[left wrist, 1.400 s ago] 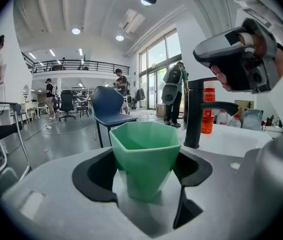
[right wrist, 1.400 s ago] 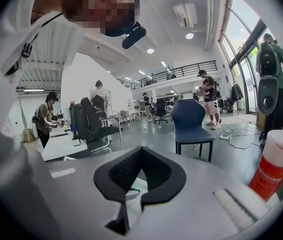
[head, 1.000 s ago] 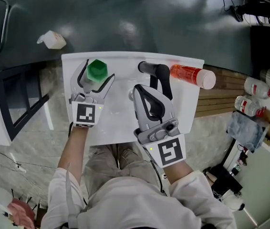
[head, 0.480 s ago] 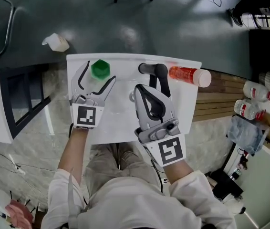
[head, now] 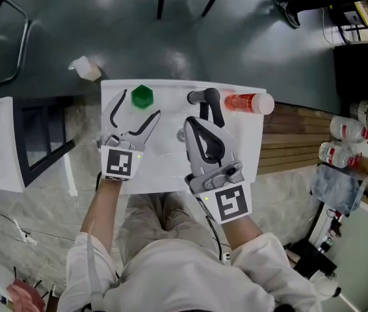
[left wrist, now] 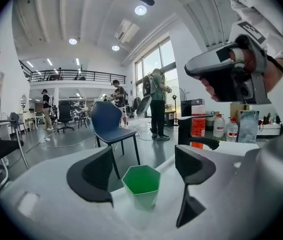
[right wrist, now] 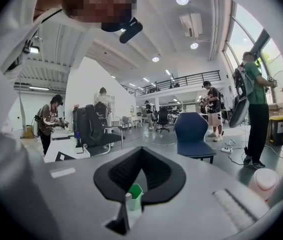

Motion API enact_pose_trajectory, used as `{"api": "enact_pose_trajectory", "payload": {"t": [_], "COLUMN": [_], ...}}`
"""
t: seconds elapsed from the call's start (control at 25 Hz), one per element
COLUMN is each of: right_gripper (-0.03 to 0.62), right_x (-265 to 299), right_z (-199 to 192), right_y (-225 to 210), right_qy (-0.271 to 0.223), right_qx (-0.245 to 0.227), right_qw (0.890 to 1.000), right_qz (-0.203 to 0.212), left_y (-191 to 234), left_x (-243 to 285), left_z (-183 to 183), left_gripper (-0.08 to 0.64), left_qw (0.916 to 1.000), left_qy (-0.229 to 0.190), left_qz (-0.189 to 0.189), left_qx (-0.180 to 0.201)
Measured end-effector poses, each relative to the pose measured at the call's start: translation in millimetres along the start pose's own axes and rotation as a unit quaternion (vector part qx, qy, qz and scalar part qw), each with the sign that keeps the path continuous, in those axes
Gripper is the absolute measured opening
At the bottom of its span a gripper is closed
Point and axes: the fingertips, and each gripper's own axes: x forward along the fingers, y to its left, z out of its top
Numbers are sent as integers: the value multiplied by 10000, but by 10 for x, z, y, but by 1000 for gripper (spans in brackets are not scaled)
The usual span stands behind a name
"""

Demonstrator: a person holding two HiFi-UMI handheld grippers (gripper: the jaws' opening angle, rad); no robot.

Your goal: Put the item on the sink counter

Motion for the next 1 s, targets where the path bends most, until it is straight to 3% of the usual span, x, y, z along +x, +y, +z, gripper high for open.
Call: {"api": "enact_pose_trajectory", "payload": {"t": [0.44,0.72,1.0], "right_gripper": [5,4,5], "right_x": [-378,-703,-963], "right_z": [647,951,1062], "right_y": [242,405,539], "right_qy": [-276,-398,-368], "right_qx": [-54,-373,-441], "right_qw": [9996,9985,9983], "right_qz": [0,35,19], "left_y": [-134,-212,-307], "left_x": [-597,-1054,-1497], "left_z": [810,1448,1889], "left_gripper": [367,284,121], "left_qw": [9994,9968,9934], "left_qy": [-305,-678,-923], "left_qz": [-162,-430,-679], "left_qx": [93,61,-29]}}
